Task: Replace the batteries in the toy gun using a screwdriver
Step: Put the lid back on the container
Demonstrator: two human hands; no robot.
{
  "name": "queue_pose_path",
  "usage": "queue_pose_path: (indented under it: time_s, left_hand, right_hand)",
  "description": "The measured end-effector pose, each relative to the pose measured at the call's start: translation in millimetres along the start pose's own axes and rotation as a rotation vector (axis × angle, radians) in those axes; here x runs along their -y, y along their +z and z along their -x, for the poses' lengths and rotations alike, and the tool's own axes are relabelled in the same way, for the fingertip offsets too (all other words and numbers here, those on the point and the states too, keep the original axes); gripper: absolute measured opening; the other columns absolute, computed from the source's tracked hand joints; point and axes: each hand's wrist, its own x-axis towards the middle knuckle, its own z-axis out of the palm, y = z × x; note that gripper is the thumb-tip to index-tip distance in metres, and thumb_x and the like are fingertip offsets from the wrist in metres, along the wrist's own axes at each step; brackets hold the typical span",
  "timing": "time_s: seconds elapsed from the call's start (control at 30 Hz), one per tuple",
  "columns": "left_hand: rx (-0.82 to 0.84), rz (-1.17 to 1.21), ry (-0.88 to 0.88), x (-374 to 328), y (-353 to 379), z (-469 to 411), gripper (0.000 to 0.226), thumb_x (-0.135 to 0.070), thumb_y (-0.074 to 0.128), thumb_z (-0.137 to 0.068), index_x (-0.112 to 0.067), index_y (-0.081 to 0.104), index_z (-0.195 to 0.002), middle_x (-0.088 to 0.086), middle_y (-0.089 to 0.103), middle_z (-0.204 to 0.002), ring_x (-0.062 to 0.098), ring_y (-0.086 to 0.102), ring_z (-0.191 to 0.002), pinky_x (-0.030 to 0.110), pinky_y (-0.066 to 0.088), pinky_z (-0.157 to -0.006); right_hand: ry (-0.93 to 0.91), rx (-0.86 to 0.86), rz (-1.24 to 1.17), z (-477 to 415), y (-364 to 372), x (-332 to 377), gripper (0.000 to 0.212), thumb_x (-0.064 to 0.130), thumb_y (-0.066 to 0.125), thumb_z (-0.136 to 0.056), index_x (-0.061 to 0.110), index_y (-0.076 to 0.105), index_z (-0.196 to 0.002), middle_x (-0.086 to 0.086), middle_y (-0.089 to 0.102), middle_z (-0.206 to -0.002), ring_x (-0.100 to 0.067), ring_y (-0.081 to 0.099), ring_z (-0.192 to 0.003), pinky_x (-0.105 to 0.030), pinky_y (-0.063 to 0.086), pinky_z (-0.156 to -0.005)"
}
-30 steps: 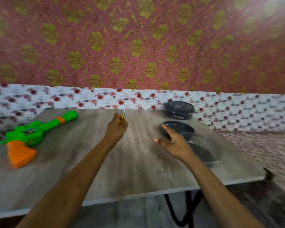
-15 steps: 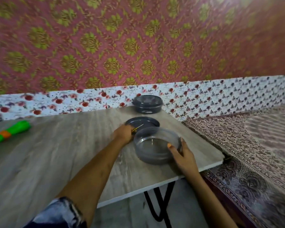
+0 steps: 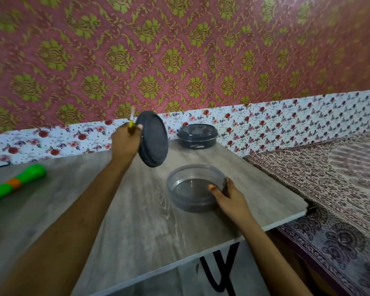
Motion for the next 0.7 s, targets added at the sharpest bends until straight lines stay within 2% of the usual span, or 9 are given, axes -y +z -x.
queue_pose_path:
  time_s: [0.07, 0.13, 0.2, 0.3, 0.47, 0.6, 0.7]
  left_hand:
    - [-0.068, 0.356, -0.264, 9.2, -19.7, 3.9, 0.032, -0.021, 0.052, -0.095, -0.012, 0.047, -0.065, 0.006, 0.040, -0.056, 0.018, 0.041, -0.045, 0.024, 0.036, -0.046]
    - [-0.075, 0.603, -0.525, 22.6, -35.2, 10.6, 0.032, -0.019, 0.052, -0.095, -0.015, 0.043, -0.064, 0.002, 0.036, -0.048, 0.007, 0.032, -0.029, 0.013, 0.026, -0.034]
    - [0.004, 0.677, -0.743, 38.9, -42.2, 21.5, 0.030, -0.018, 0.055, -0.093, -0.015, 0.048, -0.064, -0.003, 0.040, -0.038, 0.004, 0.031, -0.026, 0.010, 0.027, -0.031]
    - [0.163, 0.754, -0.929, 62.7, -38.2, 39.4, 0.029, -0.017, 0.056, -0.092, -0.014, 0.051, -0.064, -0.005, 0.044, -0.033, 0.004, 0.034, -0.023, 0.010, 0.035, -0.031]
    - [0.254, 0.735, -1.014, 78.9, -22.2, 52.5, 0.033, -0.023, 0.058, -0.091, -0.016, 0.047, -0.061, -0.004, 0.040, -0.033, 0.005, 0.032, -0.024, 0.010, 0.034, -0.033]
    - [0.345, 0.488, -0.892, 72.1, -11.3, 52.3, 0.041, -0.051, 0.059, -0.087, -0.013, 0.051, -0.071, 0.001, 0.041, -0.055, 0.010, 0.036, -0.046, 0.022, 0.036, -0.047]
    - [0.382, 0.423, -0.778, 59.3, -1.7, 54.7, 0.039, -0.048, 0.064, -0.084, -0.010, 0.054, -0.078, 0.003, 0.043, -0.057, 0.011, 0.037, -0.048, 0.019, 0.034, -0.043]
  right_hand:
    - [-0.003, 0.021, -0.036, -0.3, 11.1, 7.8, 0.076, 0.055, 0.051, -0.085, 0.018, 0.024, -0.146, -0.007, 0.042, -0.145, -0.026, 0.042, -0.131, -0.043, 0.034, -0.110]
    - [-0.003, 0.021, -0.071, 1.0, 22.8, 13.0, 0.074, 0.051, 0.050, -0.088, 0.017, 0.020, -0.148, -0.007, 0.037, -0.148, -0.026, 0.036, -0.135, -0.039, 0.029, -0.112]
    - [0.002, 0.015, -0.041, 3.0, 33.2, 13.3, 0.075, 0.055, 0.045, -0.089, 0.020, 0.017, -0.148, -0.006, 0.035, -0.150, -0.026, 0.035, -0.136, -0.040, 0.027, -0.112]
    - [-0.017, 0.022, 0.013, 7.3, 39.5, 13.2, 0.078, 0.067, 0.036, -0.085, 0.026, 0.017, -0.148, -0.004, 0.038, -0.149, -0.027, 0.036, -0.136, -0.042, 0.027, -0.111]
    - [-0.023, 0.032, -0.004, 11.0, 35.6, 16.7, 0.073, 0.066, 0.030, -0.087, 0.028, 0.017, -0.148, -0.004, 0.035, -0.150, -0.027, 0.034, -0.137, -0.043, 0.024, -0.112]
    - [-0.010, 0.026, 0.004, 9.8, 36.8, 17.9, 0.073, 0.069, 0.026, -0.086, 0.031, 0.016, -0.148, -0.006, 0.033, -0.151, -0.029, 0.032, -0.138, -0.047, 0.021, -0.113]
    - [0.003, 0.021, 0.008, 9.3, 37.6, 19.9, 0.081, 0.075, 0.018, -0.079, 0.032, 0.018, -0.148, -0.007, 0.033, -0.151, -0.030, 0.032, -0.137, -0.049, 0.022, -0.112]
